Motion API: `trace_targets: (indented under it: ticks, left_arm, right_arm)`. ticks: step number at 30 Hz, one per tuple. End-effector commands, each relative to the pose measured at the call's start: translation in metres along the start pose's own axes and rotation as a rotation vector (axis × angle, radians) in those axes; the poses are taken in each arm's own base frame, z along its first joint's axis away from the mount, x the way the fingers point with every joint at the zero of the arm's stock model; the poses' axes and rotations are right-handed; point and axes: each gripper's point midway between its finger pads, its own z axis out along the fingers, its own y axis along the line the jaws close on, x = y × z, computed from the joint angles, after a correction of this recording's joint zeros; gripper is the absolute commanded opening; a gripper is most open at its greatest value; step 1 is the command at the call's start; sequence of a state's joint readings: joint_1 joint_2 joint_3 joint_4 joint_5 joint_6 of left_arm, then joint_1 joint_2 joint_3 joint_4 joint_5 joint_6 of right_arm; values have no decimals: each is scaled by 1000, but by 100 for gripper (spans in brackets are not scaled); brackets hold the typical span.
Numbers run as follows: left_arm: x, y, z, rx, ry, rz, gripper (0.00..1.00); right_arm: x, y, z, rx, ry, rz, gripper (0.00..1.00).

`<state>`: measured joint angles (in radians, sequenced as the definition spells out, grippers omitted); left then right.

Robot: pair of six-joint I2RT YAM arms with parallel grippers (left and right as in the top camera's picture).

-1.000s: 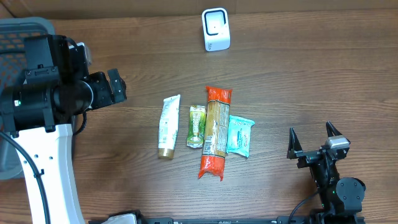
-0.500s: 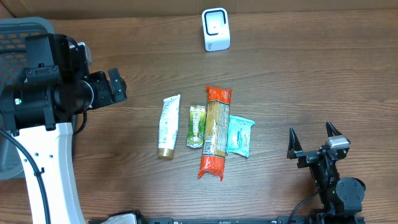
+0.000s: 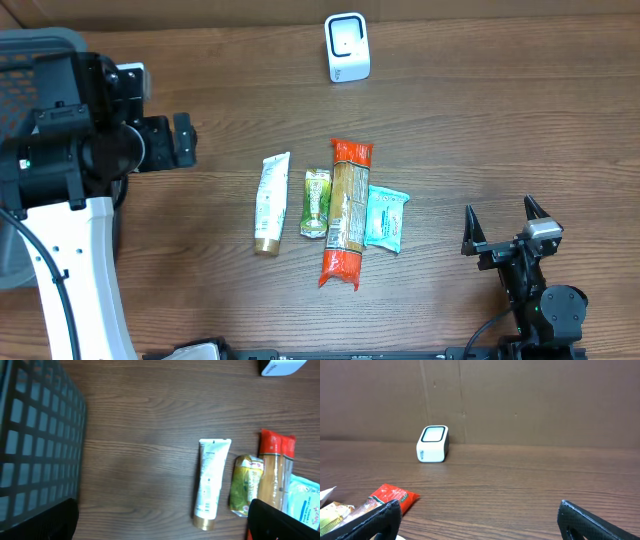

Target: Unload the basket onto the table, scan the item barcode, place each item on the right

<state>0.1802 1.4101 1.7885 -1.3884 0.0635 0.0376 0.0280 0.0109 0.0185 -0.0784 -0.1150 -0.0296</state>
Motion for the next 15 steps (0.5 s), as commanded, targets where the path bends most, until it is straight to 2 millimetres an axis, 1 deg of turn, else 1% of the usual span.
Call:
trace_targets:
  ticks: [1, 8, 15]
  left_arm:
    - [-5, 11, -2, 16, -18, -8, 100]
    - [-5, 32, -6, 57, -40, -69, 99]
    - [-5, 33, -6, 57, -39, -72, 100]
  right_arm:
    - [2, -1, 0, 4, -2, -1, 100]
    - [2, 0, 0, 4, -2, -1, 100]
    - [2, -1, 0, 4, -2, -1, 100]
